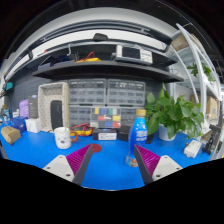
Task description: Pour water
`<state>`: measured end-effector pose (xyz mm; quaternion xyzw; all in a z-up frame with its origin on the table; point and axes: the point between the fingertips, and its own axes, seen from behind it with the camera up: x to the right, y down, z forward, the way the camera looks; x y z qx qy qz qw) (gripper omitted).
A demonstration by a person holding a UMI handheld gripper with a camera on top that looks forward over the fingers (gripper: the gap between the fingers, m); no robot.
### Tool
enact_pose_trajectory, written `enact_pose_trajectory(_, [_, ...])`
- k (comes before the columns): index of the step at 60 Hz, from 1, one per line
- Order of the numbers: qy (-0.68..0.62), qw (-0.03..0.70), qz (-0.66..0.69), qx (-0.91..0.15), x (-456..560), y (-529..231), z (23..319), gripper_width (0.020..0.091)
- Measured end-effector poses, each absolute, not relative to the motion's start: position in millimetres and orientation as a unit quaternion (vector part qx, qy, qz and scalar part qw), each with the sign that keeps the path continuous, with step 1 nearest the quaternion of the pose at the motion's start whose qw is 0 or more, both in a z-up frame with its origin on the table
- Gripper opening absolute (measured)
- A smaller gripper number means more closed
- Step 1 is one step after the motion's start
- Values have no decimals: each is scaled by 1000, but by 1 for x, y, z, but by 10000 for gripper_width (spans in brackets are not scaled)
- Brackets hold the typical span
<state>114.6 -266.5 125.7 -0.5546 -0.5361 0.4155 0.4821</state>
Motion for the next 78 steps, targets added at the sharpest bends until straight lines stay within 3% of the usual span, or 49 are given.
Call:
enact_pose_trajectory(13, [-494, 525, 416, -554, 92, -192, 131, 849])
enact_pose_trajectory(24, [-502, 502, 423, -562, 45, -173, 107, 834])
enact_pose_trajectory(31, [-510, 498, 419, -563, 18, -168, 96, 750])
enact_pose_trajectory(39, [-511, 513, 412, -553, 0, -164, 99, 604])
enact_pose_trajectory(41, [-509, 515, 413, -551, -3, -164, 100, 534])
enact_pose_trajectory(47, [-507, 522, 409, -550, -6, -167, 102, 476])
enact_pose_trajectory(48, [-506, 523, 407, -552, -6, -167, 101, 499])
enact_pose_trajectory(50, [-507, 523, 404, -553, -6, -168, 101, 414])
enact_pose_trajectory(56, [-512, 522, 394, -557, -8, -168, 100, 322])
enact_pose_trajectory(70, [-544, 541, 356, -533, -11, -177, 101, 320])
enact_pose_trajectory(78, [-612, 598, 278, -436, -24, -206, 118, 319])
